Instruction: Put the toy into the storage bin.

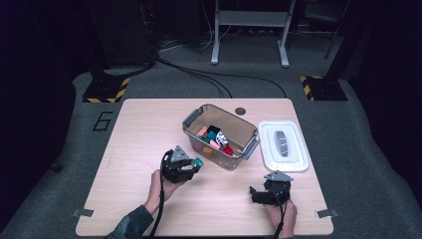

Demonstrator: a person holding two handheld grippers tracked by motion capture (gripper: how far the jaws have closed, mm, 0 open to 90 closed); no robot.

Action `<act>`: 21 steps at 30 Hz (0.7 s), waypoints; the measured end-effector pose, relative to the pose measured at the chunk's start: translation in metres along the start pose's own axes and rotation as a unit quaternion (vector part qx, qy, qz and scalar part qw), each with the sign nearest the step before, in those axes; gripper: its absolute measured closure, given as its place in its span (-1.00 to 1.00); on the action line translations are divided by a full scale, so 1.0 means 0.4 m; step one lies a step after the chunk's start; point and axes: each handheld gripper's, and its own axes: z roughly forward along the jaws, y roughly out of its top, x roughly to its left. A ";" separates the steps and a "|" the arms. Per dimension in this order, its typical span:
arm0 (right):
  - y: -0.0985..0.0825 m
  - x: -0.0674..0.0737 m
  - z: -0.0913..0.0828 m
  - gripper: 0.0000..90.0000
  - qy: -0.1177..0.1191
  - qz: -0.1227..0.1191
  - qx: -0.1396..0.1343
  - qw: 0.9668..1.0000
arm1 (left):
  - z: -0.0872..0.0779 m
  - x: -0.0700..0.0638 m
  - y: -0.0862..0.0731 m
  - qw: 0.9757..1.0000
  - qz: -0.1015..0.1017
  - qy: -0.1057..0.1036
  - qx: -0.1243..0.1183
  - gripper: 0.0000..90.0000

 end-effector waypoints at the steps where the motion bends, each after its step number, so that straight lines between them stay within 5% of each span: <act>1: 0.000 0.000 0.000 -0.88 0.000 0.000 0.000 1.000 | -0.008 0.009 0.002 1.000 -0.001 0.002 0.000 0.31; 21: 0.000 0.000 0.000 -0.88 0.000 0.000 0.000 1.000 | -0.114 0.128 0.075 0.998 -0.018 0.055 -0.016 0.31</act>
